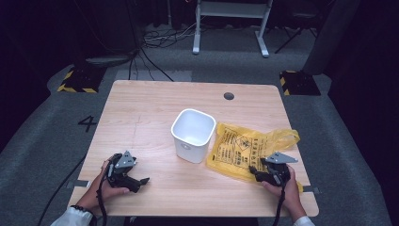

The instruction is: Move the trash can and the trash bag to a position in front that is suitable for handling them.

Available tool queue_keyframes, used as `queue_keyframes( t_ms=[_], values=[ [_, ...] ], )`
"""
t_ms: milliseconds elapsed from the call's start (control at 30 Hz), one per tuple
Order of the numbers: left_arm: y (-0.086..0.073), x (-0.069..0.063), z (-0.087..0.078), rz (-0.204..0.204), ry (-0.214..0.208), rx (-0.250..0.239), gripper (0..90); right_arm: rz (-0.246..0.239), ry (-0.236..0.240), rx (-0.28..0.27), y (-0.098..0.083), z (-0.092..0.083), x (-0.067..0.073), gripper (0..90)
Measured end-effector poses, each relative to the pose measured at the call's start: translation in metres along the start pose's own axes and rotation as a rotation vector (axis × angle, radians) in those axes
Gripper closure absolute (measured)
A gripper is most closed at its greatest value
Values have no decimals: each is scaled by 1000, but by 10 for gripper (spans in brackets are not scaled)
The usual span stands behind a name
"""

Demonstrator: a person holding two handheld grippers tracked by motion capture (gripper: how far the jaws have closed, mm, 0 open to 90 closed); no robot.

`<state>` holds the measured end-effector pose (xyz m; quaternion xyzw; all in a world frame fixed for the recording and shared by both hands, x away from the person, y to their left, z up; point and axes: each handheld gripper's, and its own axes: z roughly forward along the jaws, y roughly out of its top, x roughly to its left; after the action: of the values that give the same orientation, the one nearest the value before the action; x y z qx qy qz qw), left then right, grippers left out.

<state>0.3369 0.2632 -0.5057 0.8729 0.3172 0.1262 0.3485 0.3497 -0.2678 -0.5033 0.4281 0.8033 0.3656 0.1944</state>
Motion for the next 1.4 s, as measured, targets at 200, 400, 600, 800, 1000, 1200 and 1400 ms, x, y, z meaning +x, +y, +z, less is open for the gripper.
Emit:
queue_keyframes(
  t_ms=[200,400,600,800,1000,1200,1400],
  values=[
    [0,0,0,0,0,0,27,-1,-1,0,10,11,-9,366],
    [0,0,0,0,1,-2,27,-3,0,1,18,19,-16,365],
    [0,0,0,-1,0,1,27,-13,9,3,29,32,-27,365],
    [0,0,0,-1,1,-2,27,-23,11,10,34,37,-29,360],
    [0,0,0,-1,1,-1,27,-15,12,21,34,33,-25,339],
    [0,0,0,0,1,-2,27,-17,42,-41,38,22,-18,338],
    [0,0,0,-2,-3,-2,27,-31,37,-82,41,13,-12,346]
  ],
)
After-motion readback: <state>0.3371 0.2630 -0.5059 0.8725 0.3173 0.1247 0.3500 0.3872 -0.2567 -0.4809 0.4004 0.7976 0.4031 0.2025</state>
